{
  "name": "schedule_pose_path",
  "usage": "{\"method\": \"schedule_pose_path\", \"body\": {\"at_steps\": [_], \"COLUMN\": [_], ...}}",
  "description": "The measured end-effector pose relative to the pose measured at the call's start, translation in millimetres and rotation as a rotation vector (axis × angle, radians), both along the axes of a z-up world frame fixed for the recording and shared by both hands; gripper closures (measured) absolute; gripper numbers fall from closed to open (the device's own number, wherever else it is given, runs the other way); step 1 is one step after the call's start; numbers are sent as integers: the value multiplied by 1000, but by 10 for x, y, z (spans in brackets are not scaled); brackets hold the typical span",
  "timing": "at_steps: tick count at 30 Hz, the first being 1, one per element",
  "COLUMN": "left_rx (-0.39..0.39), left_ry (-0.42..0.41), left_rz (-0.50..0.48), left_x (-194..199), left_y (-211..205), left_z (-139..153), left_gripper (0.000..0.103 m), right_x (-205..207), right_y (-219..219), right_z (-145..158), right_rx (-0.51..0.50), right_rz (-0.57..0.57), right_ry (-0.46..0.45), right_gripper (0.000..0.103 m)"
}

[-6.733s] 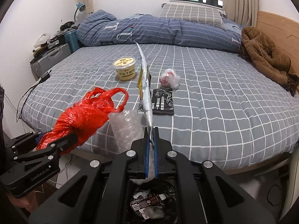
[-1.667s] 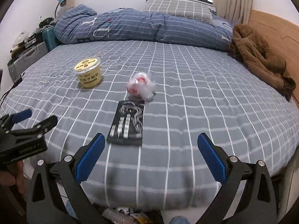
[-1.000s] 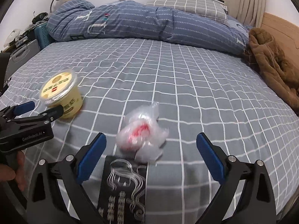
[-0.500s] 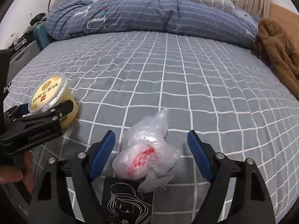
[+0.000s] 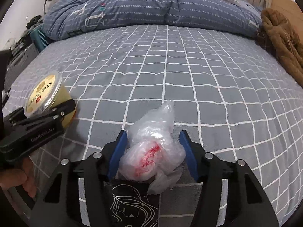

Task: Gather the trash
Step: 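Grasp the white-pink bag with the right tool while the left tool grasps the yellow pudding cup, then lift the bag and pudding cup and carry them over the black bin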

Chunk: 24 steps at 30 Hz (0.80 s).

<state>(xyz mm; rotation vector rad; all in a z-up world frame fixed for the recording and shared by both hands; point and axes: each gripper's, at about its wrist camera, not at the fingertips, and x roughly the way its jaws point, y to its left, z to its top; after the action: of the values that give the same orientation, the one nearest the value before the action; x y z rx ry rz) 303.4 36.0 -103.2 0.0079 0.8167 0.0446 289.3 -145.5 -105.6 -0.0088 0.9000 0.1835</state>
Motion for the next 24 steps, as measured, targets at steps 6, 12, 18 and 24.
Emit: {"method": "schedule_pose_path", "body": {"at_steps": [6, 12, 18, 24], "left_rx": [-13, -24, -33, -24], "left_ry": [-13, -20, -35, -30], "left_rz": [2, 8, 1, -4], "left_x": [-90, -255, -498, -768], "left_y": [25, 71, 55, 44], "left_z": [110, 219, 338, 323], "left_gripper": [31, 31, 31, 31], "right_x": [-39, -173, -348, -542], "right_y": [-16, -8, 82, 186], "right_z": [124, 301, 513, 615], "right_rx": [10, 15, 18, 1], "right_rz": [-11, -8, 13, 39], "right_ry": [-29, -78, -128, -153], "right_gripper": [51, 51, 51, 51]}}
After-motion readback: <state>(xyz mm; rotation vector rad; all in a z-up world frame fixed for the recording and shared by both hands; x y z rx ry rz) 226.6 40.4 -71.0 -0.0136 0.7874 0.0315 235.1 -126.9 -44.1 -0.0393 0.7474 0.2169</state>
